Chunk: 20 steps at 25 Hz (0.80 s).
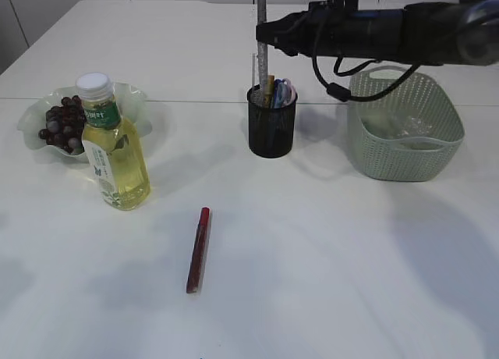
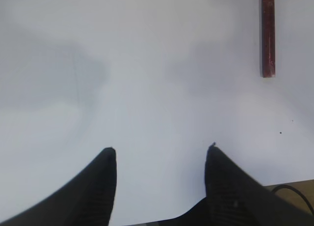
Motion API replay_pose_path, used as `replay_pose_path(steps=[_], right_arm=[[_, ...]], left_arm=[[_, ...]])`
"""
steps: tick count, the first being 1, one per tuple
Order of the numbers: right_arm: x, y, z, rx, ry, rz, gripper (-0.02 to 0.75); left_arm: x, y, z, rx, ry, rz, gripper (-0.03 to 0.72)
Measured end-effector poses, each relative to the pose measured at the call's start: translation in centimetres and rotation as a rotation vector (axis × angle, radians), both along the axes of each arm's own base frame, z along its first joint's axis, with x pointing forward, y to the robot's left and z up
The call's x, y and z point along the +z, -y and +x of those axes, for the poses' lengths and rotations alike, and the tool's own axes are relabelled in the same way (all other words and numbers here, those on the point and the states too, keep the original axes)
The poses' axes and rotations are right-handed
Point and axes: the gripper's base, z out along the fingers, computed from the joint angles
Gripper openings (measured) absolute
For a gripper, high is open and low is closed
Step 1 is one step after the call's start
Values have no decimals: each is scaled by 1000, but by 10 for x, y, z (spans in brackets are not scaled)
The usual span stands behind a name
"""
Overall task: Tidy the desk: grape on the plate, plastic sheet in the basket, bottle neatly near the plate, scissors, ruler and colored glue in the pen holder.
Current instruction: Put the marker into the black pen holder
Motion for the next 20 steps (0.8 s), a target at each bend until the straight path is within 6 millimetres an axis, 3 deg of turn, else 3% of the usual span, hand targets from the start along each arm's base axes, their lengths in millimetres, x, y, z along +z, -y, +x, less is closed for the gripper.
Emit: replay_pose_path(steps=[5, 9, 11, 17, 20], right_arm=[[-28, 0, 8, 0, 29, -62, 98], [-37, 0, 10, -2, 29, -75, 106], [-41, 0, 10, -2, 23, -77, 147], [-44, -1, 10, 12, 12, -63, 377], [-44, -2, 10, 6, -32, -24, 410]], left_arm=[[0, 0, 0, 0, 0, 0, 423], [0, 0, 0, 0, 0, 0, 423], [0, 0, 0, 0, 0, 0, 423], [0, 0, 0, 0, 0, 0, 423], [0, 0, 0, 0, 0, 0, 423]])
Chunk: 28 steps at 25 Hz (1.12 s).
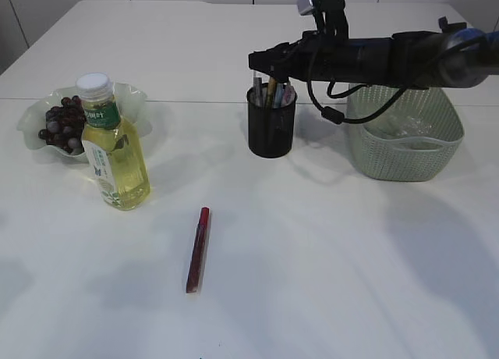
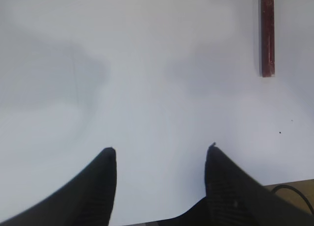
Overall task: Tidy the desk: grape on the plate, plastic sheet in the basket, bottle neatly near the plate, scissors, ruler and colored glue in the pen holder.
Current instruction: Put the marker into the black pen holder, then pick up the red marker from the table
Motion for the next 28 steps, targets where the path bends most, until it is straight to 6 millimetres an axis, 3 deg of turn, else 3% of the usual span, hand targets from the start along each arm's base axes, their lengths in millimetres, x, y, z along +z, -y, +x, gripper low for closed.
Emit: replay_pose_path(steps=[3, 6, 11, 15, 18, 22, 28], right_arm=[[14, 1, -3, -16, -52, 32, 418], [48, 5, -12, -49, -121, 6, 419], [117, 13, -50, -82, -282, -77, 419], [148, 8, -83, -146, -458, -141, 419], [153, -16, -105, -207, -570, -220, 419], [143, -55, -130, -281, -712, -317, 419], [134, -114, -168, -364, -772, -393, 419]], left_arm=[[0, 0, 0, 0, 0, 0, 423], [0, 0, 0, 0, 0, 0, 423], [0, 0, 0, 0, 0, 0, 423], [0, 0, 0, 0, 0, 0, 423], [0, 0, 0, 0, -1, 0, 423], [0, 0, 0, 0, -1, 0, 422], [0, 0, -1, -3, -11, 0, 422]])
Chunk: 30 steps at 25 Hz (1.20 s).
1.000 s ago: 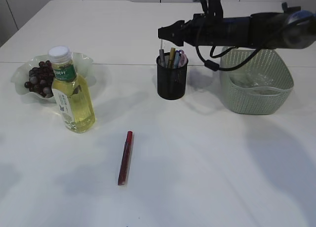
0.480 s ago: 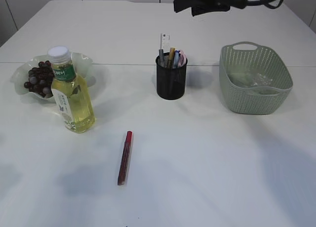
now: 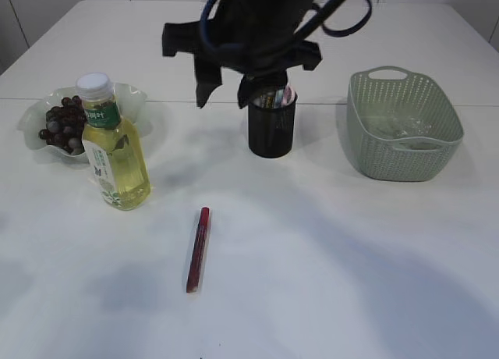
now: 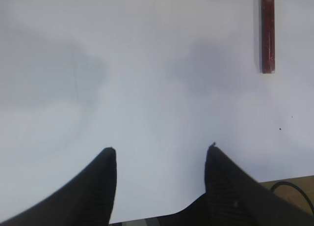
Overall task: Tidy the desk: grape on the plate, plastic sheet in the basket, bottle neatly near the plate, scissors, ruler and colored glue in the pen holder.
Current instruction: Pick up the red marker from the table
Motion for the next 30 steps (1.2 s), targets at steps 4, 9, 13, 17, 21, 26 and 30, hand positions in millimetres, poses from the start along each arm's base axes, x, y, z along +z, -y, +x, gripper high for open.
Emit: replay_pose_path(steps=[4, 9, 13, 17, 21, 26, 30], right_arm=[[-28, -22, -3, -53, -88, -15, 419], [-69, -39, -1, -108, -197, -63, 419], [-103, -51, -1, -165, -275, -94, 419], [-126, -63, -5, -195, -312, -126, 419], [-144, -75, -9, -222, -337, -139, 419], [-153, -77, -7, -245, -338, -153, 419], [-160, -80, -2, -253, -334, -153, 419]], left_arm=[[0, 0, 0, 0, -2, 0, 422], [0, 0, 0, -1, -4, 0, 421], [0, 0, 0, -1, -4, 0, 414], [0, 0, 0, -1, -4, 0, 412], [0, 0, 0, -1, -4, 0, 398], [0, 0, 0, -1, -4, 0, 392], [0, 0, 0, -1, -4, 0, 389]])
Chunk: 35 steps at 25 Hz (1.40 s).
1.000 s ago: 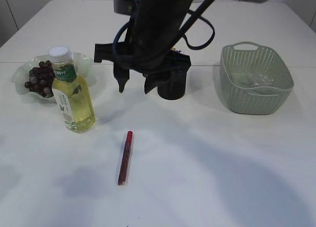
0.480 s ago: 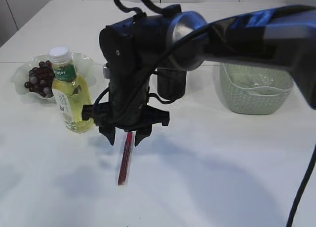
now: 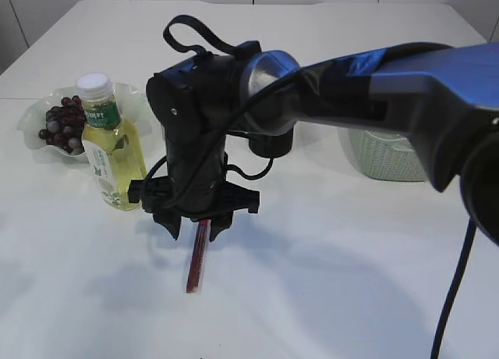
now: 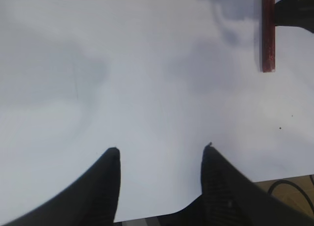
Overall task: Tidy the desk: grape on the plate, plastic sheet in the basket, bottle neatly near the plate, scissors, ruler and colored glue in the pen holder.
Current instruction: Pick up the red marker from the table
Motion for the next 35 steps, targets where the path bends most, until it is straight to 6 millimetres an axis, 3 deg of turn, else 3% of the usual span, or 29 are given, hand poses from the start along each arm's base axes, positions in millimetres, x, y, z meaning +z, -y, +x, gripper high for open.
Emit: replay_pose_path(steps=[18, 35], right_arm=[[-30, -6, 11, 16, -6, -59, 419], [-34, -6, 12, 24, -17, -56, 419]], left_arm=[[0, 0, 0, 0, 1, 0, 385], [0, 0, 0, 0, 1, 0, 384]])
